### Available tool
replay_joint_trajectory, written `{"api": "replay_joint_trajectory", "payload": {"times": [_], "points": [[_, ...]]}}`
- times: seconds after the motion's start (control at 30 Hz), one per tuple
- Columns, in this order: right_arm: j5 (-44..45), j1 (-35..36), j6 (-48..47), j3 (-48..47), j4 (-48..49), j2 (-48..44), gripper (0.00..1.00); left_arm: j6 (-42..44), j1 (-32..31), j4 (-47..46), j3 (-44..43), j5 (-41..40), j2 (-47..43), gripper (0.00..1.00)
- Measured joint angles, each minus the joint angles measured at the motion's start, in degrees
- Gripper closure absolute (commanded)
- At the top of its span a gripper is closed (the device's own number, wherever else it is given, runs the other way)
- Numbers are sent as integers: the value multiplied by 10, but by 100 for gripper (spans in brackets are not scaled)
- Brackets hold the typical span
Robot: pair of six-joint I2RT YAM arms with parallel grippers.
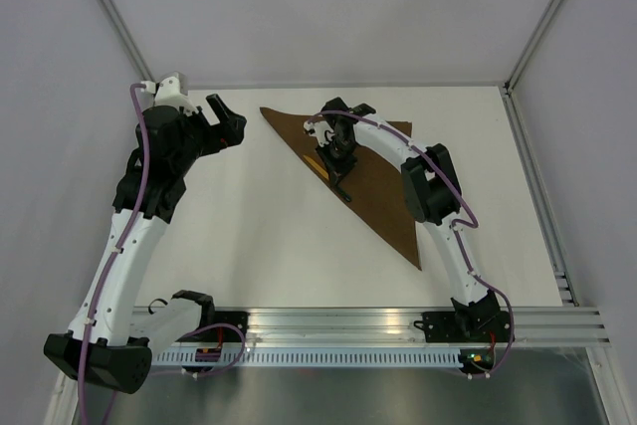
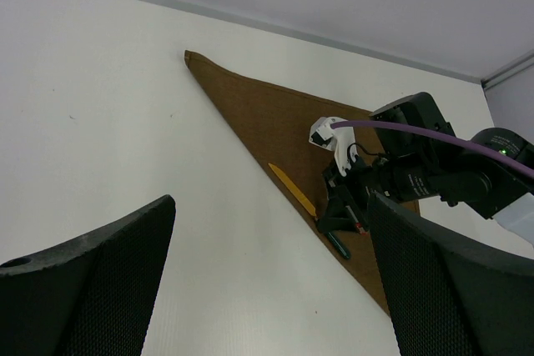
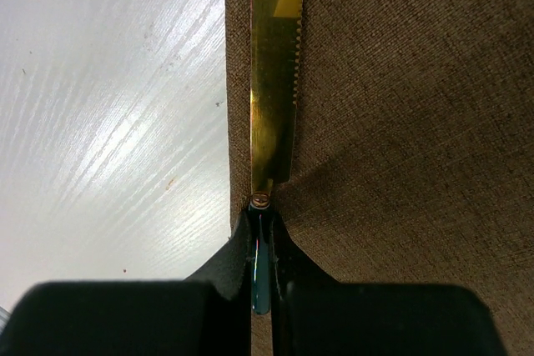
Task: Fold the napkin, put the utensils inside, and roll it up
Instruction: Place the utensil onto the napkin, then fold the napkin
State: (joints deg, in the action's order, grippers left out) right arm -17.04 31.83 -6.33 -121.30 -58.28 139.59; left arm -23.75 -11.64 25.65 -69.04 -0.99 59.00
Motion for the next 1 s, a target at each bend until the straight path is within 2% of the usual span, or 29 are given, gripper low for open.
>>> {"api": "replay_joint_trajectory", "payload": {"times": [0.13,0.2,0.23,0.27,0.33,0.37,0.47,0.67,0.8,0.9,1.0], "points": [[1,0,3,0,1,1,100,0,0,0,0,0,0,0],[1,0,4,0,1,1,96,0,0,0,0,0,0,0],[1,0,4,0,1,1,92,0,0,0,0,0,0,0],[1,0,5,0,1,1,82,0,0,0,0,0,0,0],[1,0,5,0,2,1,72,0,0,0,0,0,0,0],[1,0,5,0,2,1,63,0,0,0,0,0,0,0],[-1,0,5,-7,2,1,50,0,0,0,0,5,0,0],[-13,-2,5,-25,1,-5,45,1,0,-10,4,43,-1,0],[-29,-14,9,-25,-2,-50,45,4,-13,-38,28,75,-10,0],[-53,-48,22,-21,5,-108,45,20,-82,-66,55,63,-16,0],[-85,-128,40,-12,21,-174,44,46,-200,-107,86,30,-15,0]]}}
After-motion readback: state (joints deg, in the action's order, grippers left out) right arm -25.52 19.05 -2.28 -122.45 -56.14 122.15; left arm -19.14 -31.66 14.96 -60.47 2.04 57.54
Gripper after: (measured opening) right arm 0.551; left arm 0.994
